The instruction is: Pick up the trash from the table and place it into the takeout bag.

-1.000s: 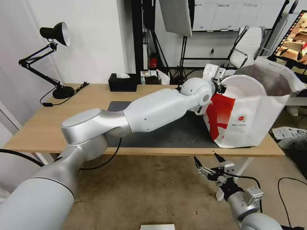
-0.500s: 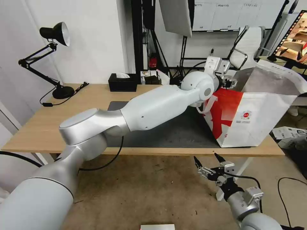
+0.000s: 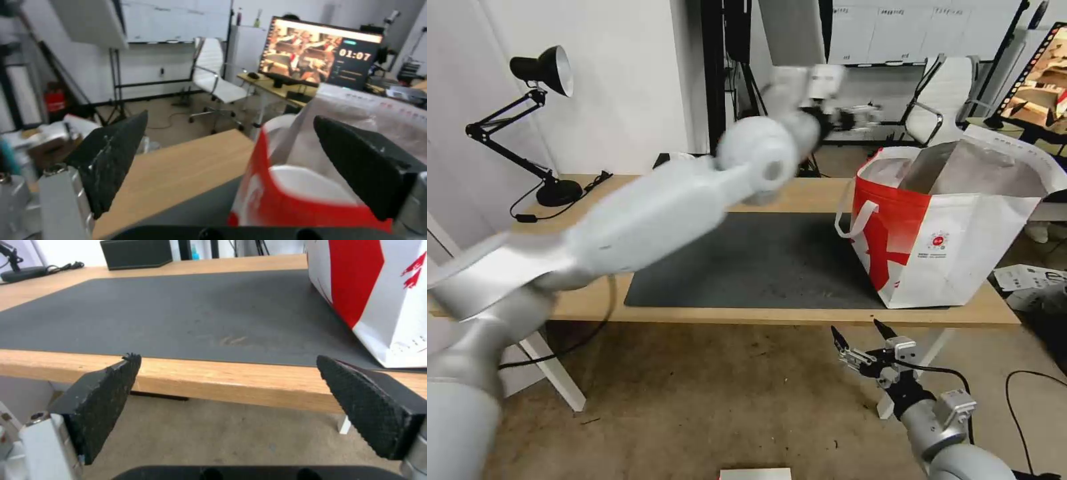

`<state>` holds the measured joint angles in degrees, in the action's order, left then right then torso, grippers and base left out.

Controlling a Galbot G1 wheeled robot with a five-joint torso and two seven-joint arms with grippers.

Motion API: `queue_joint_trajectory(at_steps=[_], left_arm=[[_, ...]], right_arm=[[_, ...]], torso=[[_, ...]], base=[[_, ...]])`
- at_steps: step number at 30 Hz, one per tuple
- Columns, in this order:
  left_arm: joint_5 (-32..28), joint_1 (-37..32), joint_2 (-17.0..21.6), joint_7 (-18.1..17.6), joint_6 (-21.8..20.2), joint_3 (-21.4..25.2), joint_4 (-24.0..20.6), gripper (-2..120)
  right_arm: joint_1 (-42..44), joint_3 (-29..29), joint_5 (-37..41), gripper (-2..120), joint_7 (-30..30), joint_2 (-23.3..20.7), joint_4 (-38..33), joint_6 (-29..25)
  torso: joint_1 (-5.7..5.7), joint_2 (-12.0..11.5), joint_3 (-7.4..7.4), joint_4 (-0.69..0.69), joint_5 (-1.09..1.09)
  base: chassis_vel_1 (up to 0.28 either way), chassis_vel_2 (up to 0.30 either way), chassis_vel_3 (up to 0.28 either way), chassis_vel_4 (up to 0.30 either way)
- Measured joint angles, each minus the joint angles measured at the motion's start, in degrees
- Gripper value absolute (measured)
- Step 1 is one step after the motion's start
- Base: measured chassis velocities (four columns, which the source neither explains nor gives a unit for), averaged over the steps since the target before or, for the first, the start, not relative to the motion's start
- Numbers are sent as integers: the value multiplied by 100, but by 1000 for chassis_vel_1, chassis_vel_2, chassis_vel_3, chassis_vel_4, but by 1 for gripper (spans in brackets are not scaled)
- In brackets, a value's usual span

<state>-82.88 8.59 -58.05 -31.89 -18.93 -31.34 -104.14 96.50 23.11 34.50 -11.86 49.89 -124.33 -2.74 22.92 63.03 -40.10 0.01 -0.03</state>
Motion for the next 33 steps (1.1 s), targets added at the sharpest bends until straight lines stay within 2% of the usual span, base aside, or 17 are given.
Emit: queue_joint_trajectory(at_steps=[3,4,6,7,9,10,12,13,15,17,18,21,22,25,31,33], left_arm=[[246,-1120,965,160,-17,715,-783,100],[246,-1120,965,160,-17,715,-783,100],[521,-2049,1493,381,-18,1405,-1207,100],[521,-2049,1493,381,-18,1405,-1207,100],[845,-3358,2007,595,29,2338,-1732,100],[845,-3358,2007,595,29,2338,-1732,100],[1303,-4692,2288,777,183,3309,-2119,100],[1303,-4692,2288,777,183,3309,-2119,100],[1737,-5620,2285,866,371,3782,-2267,100],[2181,-6266,2094,952,501,3975,-2297,100],[2181,-6266,2094,952,501,3975,-2297,100],[3047,-7217,1709,1110,716,4292,-2303,100],[3047,-7217,1709,1110,716,4292,-2303,100],[4292,-8283,1232,1341,1063,4841,-2233,100],[4908,-8824,988,1429,1363,5050,-2144,100],[5638,-9509,636,1552,1848,5297,-2048,100]], right_arm=[[-1,0,0,100,0,0,0,0],[-1,0,0,100,0,0,0,0],[0,0,0,100,0,-1,0,0],[0,0,0,100,0,-1,0,0],[-1,1,0,100,0,0,0,0],[-1,1,0,100,0,0,0,0],[-1,0,0,100,-1,0,0,-1],[-1,0,0,100,-1,0,0,-1],[0,1,0,100,-1,0,1,0],[0,0,0,100,0,-1,0,0],[0,0,0,100,0,-1,0,0],[0,0,0,100,-1,0,0,0],[0,0,0,100,-1,0,0,0],[0,0,0,100,-1,0,1,0],[0,0,0,100,0,0,0,0],[0,0,0,100,0,0,0,0]], torso=[[-1,0,0,-3,-2],[-1,0,0,-3,-2],[0,0,-1,-2,-4],[0,0,-1,-2,-4],[-1,1,0,-4,-2],[-1,1,0,-4,-2],[-2,1,0,-2,3],[-2,1,0,-2,3],[-1,1,0,-4,0],[-1,1,0,-1,2],[-1,1,0,-1,2],[0,0,0,2,3],[0,0,0,2,3],[-1,0,0,0,4],[-1,0,0,-2,1],[0,0,0,-1,3]], base=[[0,0,0,0],[0,0,0,0],[0,0,0,0],[0,0,0,0],[0,0,0,0],[0,0,0,0],[0,0,0,0],[0,0,0,0],[0,0,0,0],[0,0,0,0],[0,0,0,0],[0,0,0,0],[0,0,0,0],[0,0,0,0],[0,0,0,0],[0,0,0,0]])
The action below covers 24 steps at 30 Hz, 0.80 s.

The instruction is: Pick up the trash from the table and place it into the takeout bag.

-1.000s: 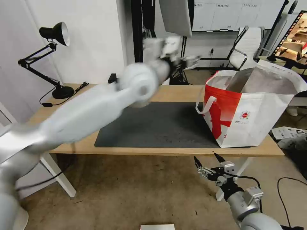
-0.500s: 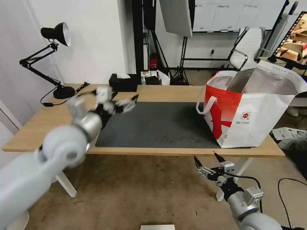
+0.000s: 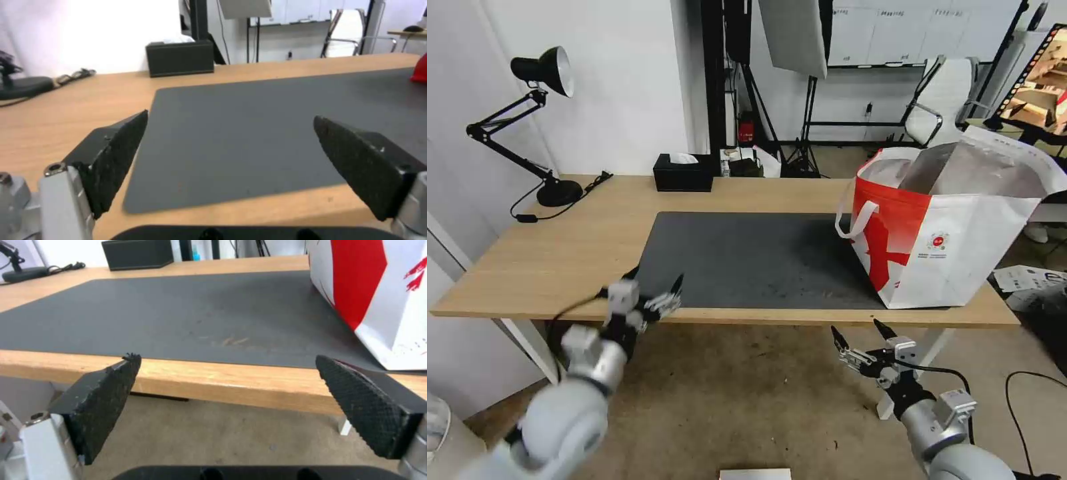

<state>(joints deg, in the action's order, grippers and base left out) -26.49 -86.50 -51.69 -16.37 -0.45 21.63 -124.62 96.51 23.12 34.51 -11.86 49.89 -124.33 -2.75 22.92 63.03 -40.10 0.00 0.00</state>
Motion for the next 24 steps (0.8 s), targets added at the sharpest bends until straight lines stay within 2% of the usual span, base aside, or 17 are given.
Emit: queue_joint_trajectory(at_steps=[1,3,5,8,17,24], left_arm=[[0,0,0,0,0,0,0,100],[540,-537,-331,141,460,179,48,100],[655,-709,-449,164,544,243,42,100],[985,-1208,-875,174,897,456,79,100],[1212,-1704,-1215,305,1311,635,153,100],[1361,-1702,-1351,322,1374,619,178,100]], right_arm=[[0,0,0,100,0,0,0,0],[-1,0,0,100,0,0,0,0],[0,0,0,100,0,0,0,0],[-1,0,0,100,0,0,0,0],[0,0,0,100,0,0,0,0],[-1,0,0,100,0,0,0,0]], torso=[[0,0,0,0,0],[-1,0,0,0,2],[0,0,0,1,0],[-1,0,0,0,1],[-1,-1,0,0,1],[0,-1,-1,0,0]], base=[[0,0,0,0],[0,0,0,0],[0,0,0,0],[0,0,0,0],[0,0,0,0],[0,0,0,0]])
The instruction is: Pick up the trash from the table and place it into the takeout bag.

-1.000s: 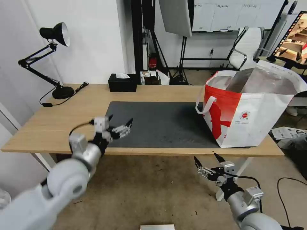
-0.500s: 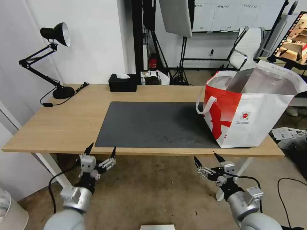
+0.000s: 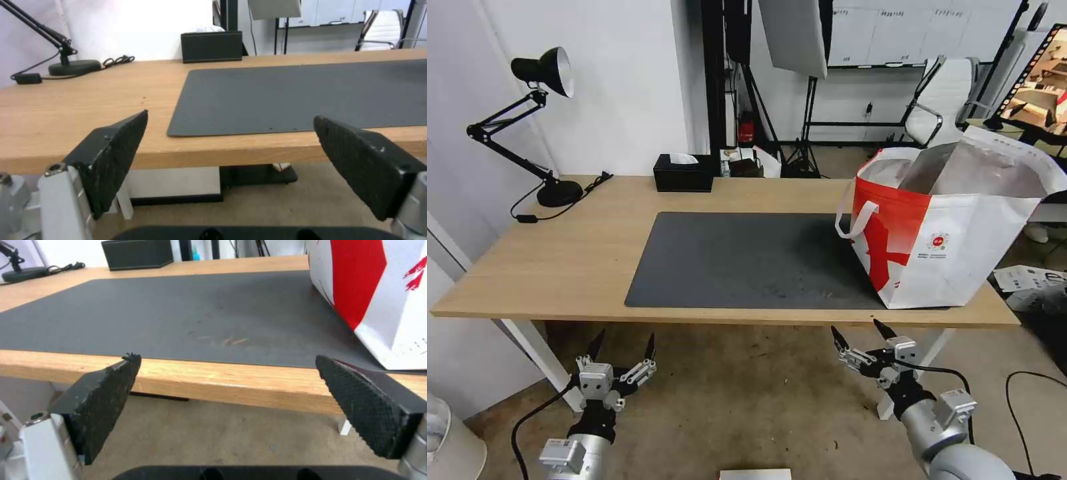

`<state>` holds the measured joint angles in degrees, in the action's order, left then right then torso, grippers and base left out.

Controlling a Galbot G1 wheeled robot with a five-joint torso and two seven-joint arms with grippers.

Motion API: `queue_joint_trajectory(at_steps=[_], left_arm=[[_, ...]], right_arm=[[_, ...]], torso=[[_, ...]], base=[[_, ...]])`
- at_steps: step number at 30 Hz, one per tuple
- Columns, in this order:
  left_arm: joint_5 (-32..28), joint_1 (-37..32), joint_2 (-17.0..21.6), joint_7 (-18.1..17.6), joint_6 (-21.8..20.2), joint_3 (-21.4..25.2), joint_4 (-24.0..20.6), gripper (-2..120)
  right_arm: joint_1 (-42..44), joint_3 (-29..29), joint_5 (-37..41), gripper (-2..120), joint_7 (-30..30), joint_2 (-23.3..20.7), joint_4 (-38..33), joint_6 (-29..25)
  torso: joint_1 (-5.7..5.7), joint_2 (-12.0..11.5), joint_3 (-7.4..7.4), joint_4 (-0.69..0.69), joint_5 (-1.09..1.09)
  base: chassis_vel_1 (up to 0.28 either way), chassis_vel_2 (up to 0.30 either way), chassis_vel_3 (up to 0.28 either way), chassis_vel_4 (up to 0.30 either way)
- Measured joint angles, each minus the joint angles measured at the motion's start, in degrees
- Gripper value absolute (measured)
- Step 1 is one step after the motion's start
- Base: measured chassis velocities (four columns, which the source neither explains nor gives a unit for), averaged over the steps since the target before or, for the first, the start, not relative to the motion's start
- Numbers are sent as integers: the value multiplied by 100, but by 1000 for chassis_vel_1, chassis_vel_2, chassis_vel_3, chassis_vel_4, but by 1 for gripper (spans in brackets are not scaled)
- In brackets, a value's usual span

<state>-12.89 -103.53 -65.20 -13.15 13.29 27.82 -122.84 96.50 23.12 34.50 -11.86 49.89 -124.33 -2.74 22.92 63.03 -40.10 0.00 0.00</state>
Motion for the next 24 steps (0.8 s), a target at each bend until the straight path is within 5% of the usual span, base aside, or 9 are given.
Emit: queue_joint_trajectory(at_steps=[24], left_arm=[[-19,33,15,-4,-27,-20,-1,100]], right_arm=[[0,0,0,100,0,0,0,0]], torso=[[0,0,0,0,0]], base=[[0,0,0,0]])
